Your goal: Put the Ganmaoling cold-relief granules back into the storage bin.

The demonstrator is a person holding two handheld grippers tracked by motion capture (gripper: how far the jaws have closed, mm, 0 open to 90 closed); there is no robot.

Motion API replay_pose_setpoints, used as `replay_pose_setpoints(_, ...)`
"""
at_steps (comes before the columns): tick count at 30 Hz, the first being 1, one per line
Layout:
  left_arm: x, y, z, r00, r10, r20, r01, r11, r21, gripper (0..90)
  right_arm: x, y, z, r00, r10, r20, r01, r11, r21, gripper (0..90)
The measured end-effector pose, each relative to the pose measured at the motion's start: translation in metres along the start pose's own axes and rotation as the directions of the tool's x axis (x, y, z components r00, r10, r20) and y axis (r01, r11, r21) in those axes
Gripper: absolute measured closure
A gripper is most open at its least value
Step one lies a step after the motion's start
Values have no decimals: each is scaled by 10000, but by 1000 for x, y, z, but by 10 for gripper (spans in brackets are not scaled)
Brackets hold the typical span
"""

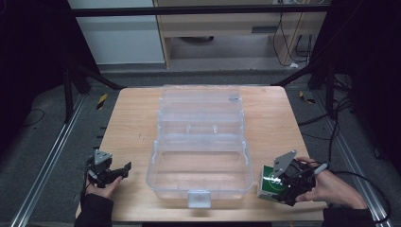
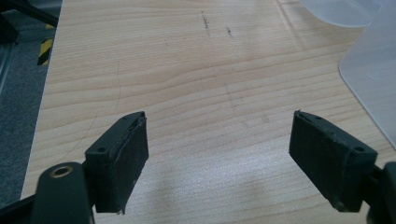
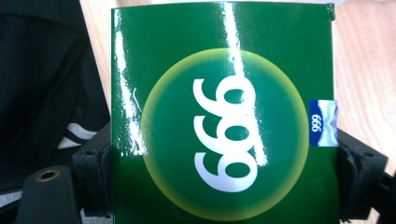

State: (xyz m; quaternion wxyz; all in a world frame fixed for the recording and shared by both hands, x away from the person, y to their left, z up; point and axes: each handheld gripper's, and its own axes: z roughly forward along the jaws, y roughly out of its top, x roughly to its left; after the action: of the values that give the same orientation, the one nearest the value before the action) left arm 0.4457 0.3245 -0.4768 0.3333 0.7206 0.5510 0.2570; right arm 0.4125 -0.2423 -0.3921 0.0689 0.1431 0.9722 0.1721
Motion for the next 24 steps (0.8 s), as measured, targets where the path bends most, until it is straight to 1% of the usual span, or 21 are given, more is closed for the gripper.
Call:
replay_pose_setpoints(2,0,0,0,10000,0,-4,0,10000,4,190,0,1,-8,10000,68,44,-68,9999,-128,161)
replay_pose_setpoints(5,0,0,0,10000,-2,-8,2,10000,7,190,0,5,-17,9999,51,102,-48,9997,-235,161)
replay_pose_setpoints(7,0,0,0,10000,-2,-12,2,10000,11,191,0,9,-23,9999,-34,145,38,9996,-276,162)
replay_pose_setpoints(15,0,0,0,10000,-18,4,18,10000,26,191,-2,26,-49,9991,-70,411,87,9991,-421,162)
replay_pose_setpoints(20,1,0,1,10000,-17,-8,17,10000,56,191,-3,35,-58,9984,-161,550,192,9983,-554,161)
replay_pose_setpoints(23,0,0,2,10000,-16,10,16,10000,62,191,-3,42,-62,9974,-145,709,192,9976,-662,161)
replay_pose_setpoints(24,0,0,2,10000,-14,12,14,10000,65,191,-4,46,-63,9970,-251,728,306,9967,-755,161)
